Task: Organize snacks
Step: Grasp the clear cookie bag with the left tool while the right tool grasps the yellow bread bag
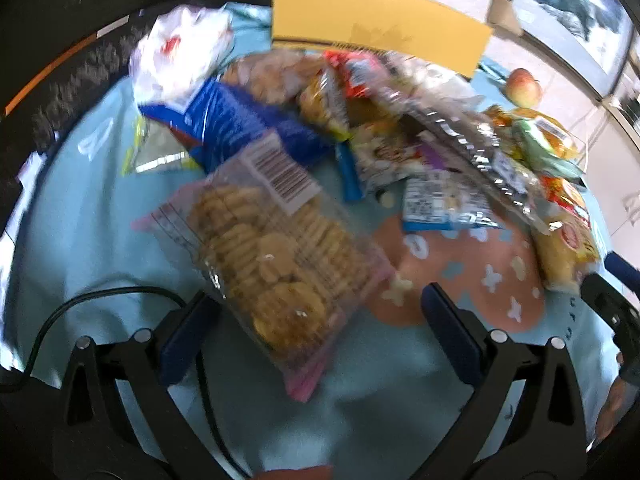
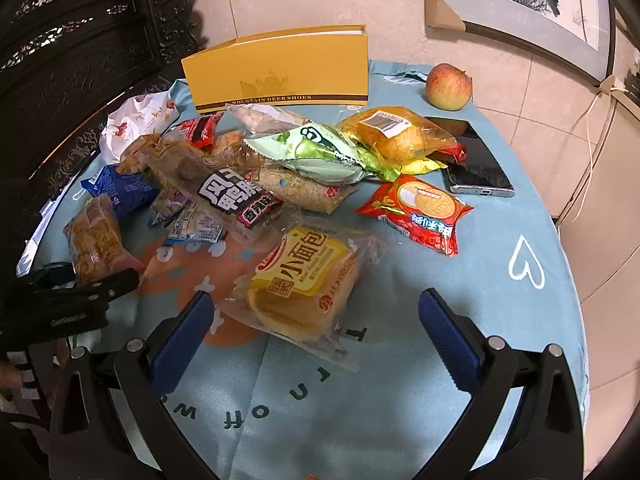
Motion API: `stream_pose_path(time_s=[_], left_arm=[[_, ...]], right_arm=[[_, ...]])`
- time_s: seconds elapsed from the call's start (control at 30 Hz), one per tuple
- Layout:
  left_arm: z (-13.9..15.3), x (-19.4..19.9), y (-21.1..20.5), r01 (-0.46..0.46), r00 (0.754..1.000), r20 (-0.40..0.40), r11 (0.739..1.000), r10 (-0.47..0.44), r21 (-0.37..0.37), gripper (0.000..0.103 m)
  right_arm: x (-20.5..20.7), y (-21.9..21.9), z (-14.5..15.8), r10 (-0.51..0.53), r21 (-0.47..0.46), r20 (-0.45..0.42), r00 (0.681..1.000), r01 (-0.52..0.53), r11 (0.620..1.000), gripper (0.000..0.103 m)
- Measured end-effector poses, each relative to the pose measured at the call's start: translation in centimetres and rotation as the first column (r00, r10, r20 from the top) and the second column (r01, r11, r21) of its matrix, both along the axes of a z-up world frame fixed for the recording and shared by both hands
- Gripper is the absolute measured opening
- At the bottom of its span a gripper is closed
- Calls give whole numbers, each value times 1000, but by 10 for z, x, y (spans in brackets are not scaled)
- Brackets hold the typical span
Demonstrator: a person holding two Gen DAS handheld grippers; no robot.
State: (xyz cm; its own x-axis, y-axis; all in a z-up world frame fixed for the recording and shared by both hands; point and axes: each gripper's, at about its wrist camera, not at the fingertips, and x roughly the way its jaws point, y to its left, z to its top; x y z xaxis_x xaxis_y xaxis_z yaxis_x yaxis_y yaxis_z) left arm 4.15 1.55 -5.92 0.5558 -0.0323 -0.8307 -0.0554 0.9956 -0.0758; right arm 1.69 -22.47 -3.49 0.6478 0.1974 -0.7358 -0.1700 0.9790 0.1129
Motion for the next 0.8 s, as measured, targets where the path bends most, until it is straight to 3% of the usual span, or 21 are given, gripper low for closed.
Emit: stream_pose_path(time_s=[0.23, 0.3, 0.37, 0.4, 0.8], left_arm=[[-4, 19, 6, -31, 999, -14, 1000, 31, 5, 99], [-3, 23, 5, -32, 999, 14, 999, 31, 39, 82], [4, 22, 2, -34, 999, 21, 998, 33, 50, 40], [7, 21, 2, -35, 999, 28, 998, 34, 61, 32], [40, -20, -1, 65, 988, 137, 997, -69, 34, 29]], right_arm=[[5, -2, -5, 1, 13, -19, 1000, 0, 1000, 102], [5, -1, -4, 4, 9, -18, 1000, -4, 1000, 102], [5, -1, -3, 7, 2, -12, 1000, -7, 1000, 102], [5, -3, -2, 5, -2, -9, 1000, -5, 1000, 102], [16, -3, -7, 13, -52, -24, 1000, -14, 999, 102]])
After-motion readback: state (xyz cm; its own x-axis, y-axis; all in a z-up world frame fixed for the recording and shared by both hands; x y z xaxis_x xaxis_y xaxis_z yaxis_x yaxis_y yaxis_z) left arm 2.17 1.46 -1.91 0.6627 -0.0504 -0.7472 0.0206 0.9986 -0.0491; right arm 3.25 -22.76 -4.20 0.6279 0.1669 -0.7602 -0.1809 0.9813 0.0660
